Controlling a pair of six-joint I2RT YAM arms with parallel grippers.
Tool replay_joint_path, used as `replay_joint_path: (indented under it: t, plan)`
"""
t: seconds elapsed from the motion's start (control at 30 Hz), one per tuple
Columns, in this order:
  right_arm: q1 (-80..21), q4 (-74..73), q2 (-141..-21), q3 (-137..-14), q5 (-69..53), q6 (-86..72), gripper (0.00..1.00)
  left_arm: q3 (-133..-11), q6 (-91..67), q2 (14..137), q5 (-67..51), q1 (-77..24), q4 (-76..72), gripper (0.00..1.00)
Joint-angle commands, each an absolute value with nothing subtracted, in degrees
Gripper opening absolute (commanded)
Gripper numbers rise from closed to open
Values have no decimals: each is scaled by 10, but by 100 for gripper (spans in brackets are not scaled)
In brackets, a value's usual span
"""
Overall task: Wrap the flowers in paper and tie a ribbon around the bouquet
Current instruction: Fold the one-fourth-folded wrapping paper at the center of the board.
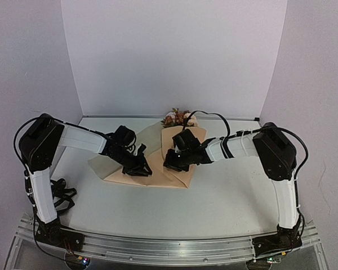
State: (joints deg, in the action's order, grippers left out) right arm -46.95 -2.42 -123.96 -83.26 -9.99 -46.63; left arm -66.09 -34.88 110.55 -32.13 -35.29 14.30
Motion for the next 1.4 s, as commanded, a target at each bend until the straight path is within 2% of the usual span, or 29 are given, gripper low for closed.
replay_joint_path:
  t: [0.0, 0.23, 0.4, 0.8, 1.07, 1.37]
  plan:
    - [-465, 20, -1247, -844, -121, -473, 21, -718, -382, 1076, -307, -326, 112, 23]
    - [-458, 42, -1218, -820, -131, -478, 24, -797, -402, 1141, -353, -308, 75, 34]
    - [-451, 52, -1203, -799, -137, -479, 23, -863, -412, 1210, -398, -305, 59, 37]
    - [-428, 20, -1071, -702, -98, -471, 25, -1012, -400, 1331, -387, -302, 90, 46]
    - [-384, -21, -1029, -642, -71, -446, 27, -1054, -418, 1372, -419, -300, 71, 47]
    - [-368, -22, -1093, -677, -75, -441, 27, -1030, -448, 1370, -444, -301, 15, 41]
